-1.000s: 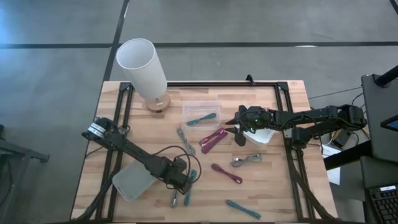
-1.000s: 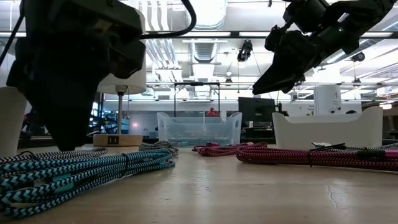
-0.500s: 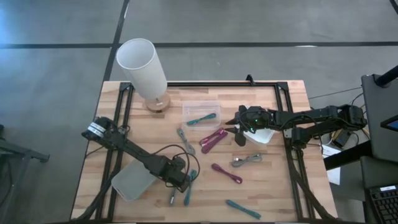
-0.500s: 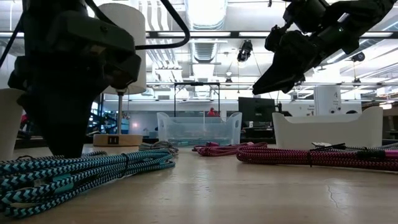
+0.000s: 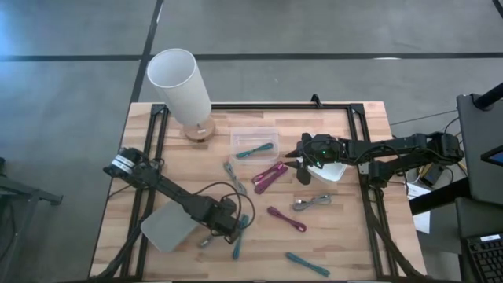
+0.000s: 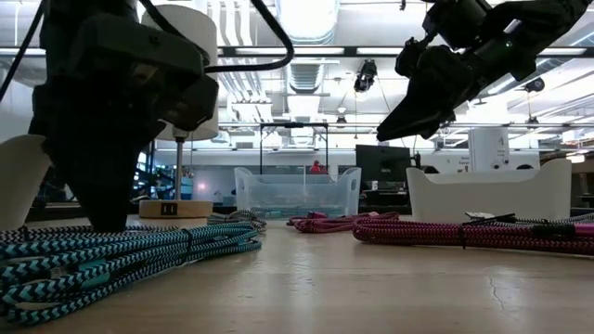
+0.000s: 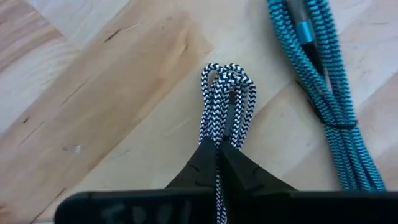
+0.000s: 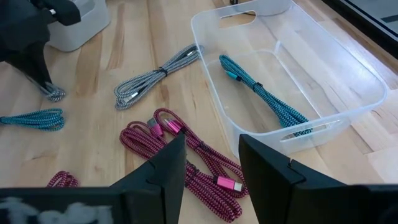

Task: Pick & Place USB Port
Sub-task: Put the bottom left white USB cable into the gray bin

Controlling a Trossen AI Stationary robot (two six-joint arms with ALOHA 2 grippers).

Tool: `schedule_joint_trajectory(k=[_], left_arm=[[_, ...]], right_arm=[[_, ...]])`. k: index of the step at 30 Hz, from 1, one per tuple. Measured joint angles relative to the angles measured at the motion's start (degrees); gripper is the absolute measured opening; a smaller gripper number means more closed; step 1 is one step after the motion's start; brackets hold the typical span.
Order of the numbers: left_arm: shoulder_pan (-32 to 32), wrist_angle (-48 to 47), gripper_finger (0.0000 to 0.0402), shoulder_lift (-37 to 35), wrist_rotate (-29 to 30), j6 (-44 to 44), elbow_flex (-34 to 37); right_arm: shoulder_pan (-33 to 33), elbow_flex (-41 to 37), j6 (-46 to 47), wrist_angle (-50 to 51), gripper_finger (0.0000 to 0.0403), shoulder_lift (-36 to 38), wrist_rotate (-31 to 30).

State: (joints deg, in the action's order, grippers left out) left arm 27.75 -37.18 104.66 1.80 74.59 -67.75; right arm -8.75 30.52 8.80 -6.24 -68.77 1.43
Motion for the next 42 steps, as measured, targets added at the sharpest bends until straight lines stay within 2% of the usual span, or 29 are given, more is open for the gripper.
schedule_joint_trajectory(k=[12, 16, 23, 30, 33, 37, 42], left_arm=[[0.02, -4.32, 0.0002, 0.09, -0.2, -1.4, -4.31], [0.02, -12.15, 0.0001, 0.09, -0.07, -2.26, -8.09], [0.13, -34.43, 0.0001, 0.09, 3.75, -2.67, -19.14], [1.01, -36.56, 0.0001, 0.07, 8.72, -7.27, -31.71], [1.5, -42.62, 0.0001, 0.07, 10.38, -8.38, -35.47], [2.19, -52.97, 0.0001, -0.02, 11.26, -7.71, -37.29], [3.27, -52.21, 0.0001, -0.77, 10.68, -9.3, -36.88]], right_arm=[[-0.02, 0.0, -0.46, -0.01, 0.0146, 0.0, 0.0], [0.0, 0.0, -0.46, 0.0, 0.0146, 0.0, 0.0], [-0.02, 0.0, -0.46, -0.02, 0.0146, 0.0, 0.0], [-0.01, 0.0, -0.46, -0.01, 0.0146, 0.0, 0.0], [0.0, 0.0, -0.46, 0.0, 0.0146, 0.0, 0.0], [0.0, 0.0, -0.46, 0.0, 0.0146, 0.0, -0.02], [-0.02, -0.06, -0.46, -0.06, 0.0146, 0.0, -0.02]])
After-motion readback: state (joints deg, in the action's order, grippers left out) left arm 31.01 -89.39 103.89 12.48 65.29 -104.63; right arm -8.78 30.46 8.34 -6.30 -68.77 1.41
